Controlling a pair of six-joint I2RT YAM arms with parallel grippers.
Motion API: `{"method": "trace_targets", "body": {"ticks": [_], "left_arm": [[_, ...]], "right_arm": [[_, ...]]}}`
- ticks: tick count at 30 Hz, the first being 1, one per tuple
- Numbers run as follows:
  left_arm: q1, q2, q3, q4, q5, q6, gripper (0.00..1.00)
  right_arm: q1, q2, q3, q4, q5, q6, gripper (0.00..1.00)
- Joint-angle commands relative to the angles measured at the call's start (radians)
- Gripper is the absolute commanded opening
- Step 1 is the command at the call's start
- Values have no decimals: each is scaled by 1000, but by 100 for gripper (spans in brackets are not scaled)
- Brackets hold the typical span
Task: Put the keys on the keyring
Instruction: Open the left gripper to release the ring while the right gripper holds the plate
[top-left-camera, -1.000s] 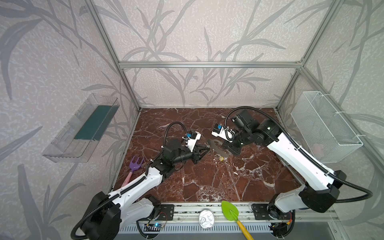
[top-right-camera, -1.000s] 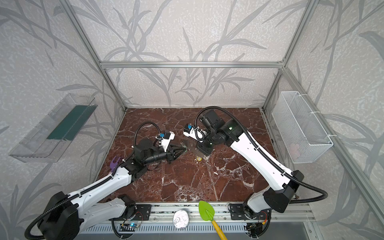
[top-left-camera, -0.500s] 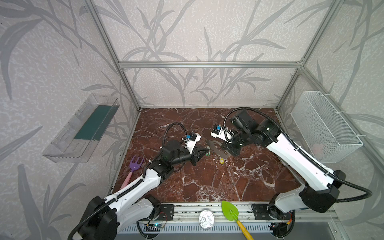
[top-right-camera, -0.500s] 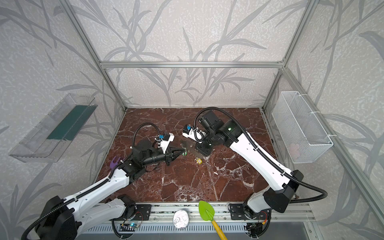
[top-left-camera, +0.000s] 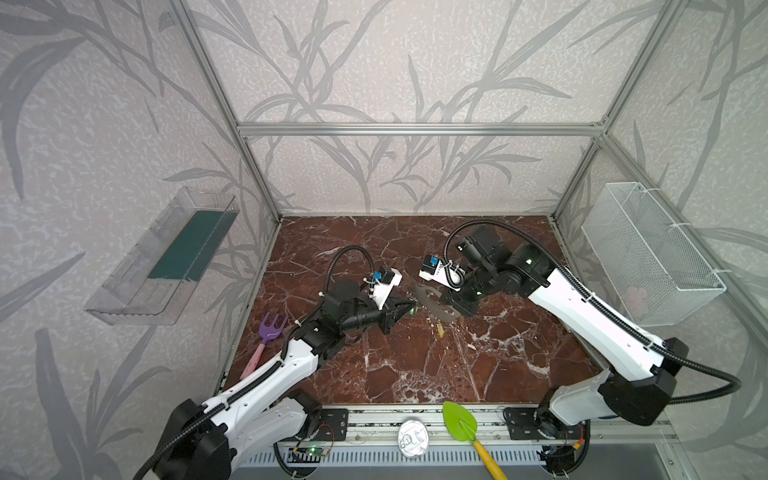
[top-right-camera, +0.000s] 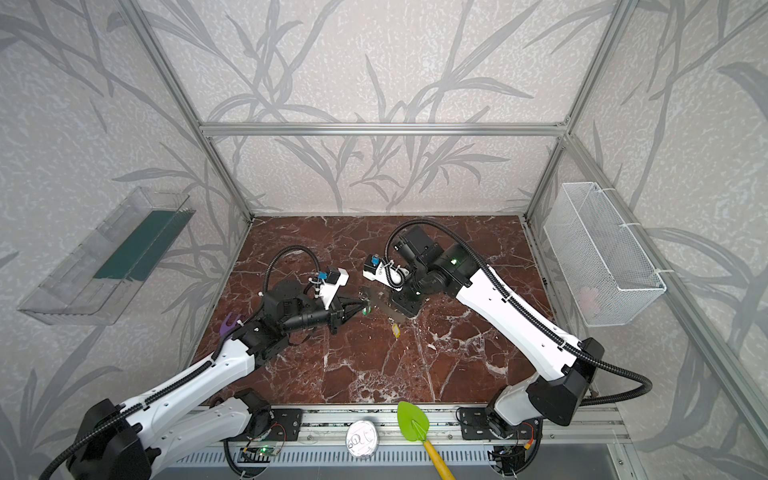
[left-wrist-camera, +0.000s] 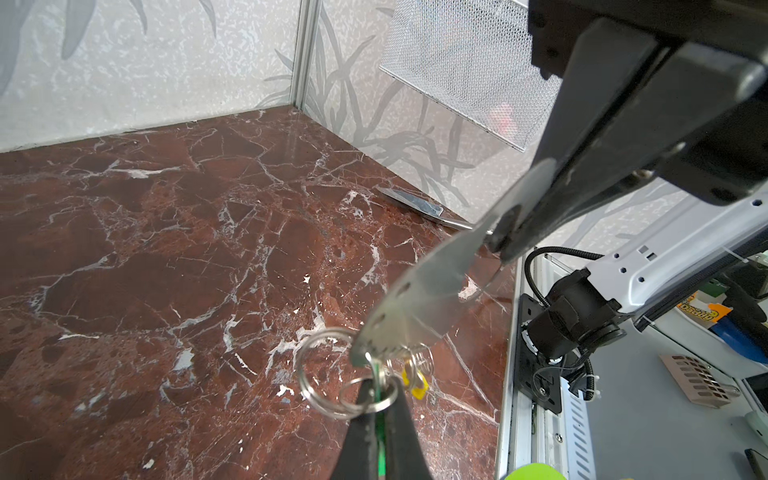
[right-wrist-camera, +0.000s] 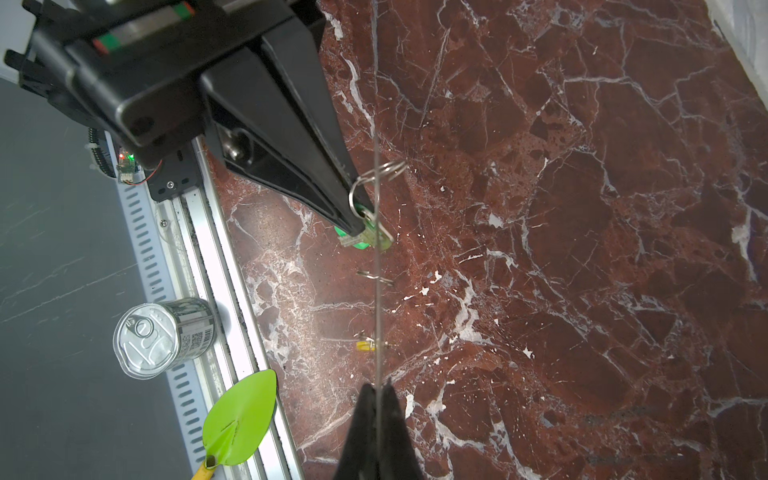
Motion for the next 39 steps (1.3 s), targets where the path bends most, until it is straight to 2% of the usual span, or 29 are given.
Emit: {"method": "trace_targets", "body": {"ticks": [1,10,16,18,22,29,32,34,39], "left_arm": [[-1,-31,64,1,55,41,0],[11,-52,69,60,185,17,0],[13,-61,79,54,213,9,0],[13,-78,77,10,166,30,0],[17,-127,25,-84,-34,99,0],[63,-126,-41,-109,-236,142,2],[96,-134,-52,-106,-280,126,24],[109,-136,-50,-109,-304,117,33],[127,-154,-55,-133,-417,85,39]], "right_arm": [[14,-7,-17,-3,11,-11,0],[43,16,-30,-10,132,-18,0],[44,-7,-56,56,248,5,0],[44,-10,-52,66,257,15,0],[41,8,-7,15,253,25,0],[40,45,62,-64,244,27,0],[40,53,78,-73,249,31,0],[38,63,91,-81,255,43,0],[32,97,133,-91,251,89,0]]}}
